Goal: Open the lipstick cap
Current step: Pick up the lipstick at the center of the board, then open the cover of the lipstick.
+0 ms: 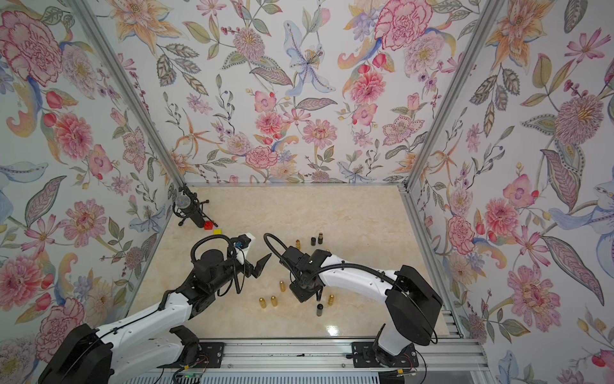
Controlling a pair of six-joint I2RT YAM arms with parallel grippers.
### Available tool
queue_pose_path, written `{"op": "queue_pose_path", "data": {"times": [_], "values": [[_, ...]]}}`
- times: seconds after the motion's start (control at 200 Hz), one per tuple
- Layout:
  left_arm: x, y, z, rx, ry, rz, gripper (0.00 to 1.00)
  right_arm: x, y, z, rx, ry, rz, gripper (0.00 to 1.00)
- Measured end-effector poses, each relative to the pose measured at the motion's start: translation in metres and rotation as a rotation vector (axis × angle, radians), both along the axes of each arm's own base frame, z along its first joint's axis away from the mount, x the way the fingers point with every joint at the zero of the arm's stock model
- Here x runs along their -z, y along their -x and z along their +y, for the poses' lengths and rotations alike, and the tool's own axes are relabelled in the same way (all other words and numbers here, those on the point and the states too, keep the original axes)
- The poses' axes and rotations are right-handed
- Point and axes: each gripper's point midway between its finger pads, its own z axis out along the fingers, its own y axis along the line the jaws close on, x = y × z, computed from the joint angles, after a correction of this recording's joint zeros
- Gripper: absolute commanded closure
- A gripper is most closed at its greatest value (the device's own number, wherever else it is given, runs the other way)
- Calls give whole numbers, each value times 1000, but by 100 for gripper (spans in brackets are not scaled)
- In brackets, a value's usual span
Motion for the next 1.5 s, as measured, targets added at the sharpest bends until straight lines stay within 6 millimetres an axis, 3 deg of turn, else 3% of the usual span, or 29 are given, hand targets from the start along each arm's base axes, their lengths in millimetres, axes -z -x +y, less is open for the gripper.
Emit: {"op": "queue_pose_path", "data": {"times": [0.28, 0.49, 0.585, 0.781, 0.886, 1.076, 1.501], "values": [[-7, 0, -12, 64, -7, -35, 1, -66, -49, -10, 197, -177, -30, 84], [-13, 3, -48, 207, -18, -63, 3, -121, -84, -6, 279, -315, -69, 84], [-10, 4, -66, 284, -24, -57, 5, -136, -94, 1, 286, -360, -69, 84], [-6, -1, -104, 396, -63, -63, 17, -133, -102, 20, 282, -390, -4, 84], [-6, -4, -117, 428, -78, -76, 30, -125, -101, 26, 282, -390, 36, 84], [-1, -4, -120, 439, -91, -76, 44, -118, -101, 29, 285, -387, 63, 84], [2, -5, -120, 438, -82, -77, 57, -122, -104, 28, 299, -408, 76, 84]]}}
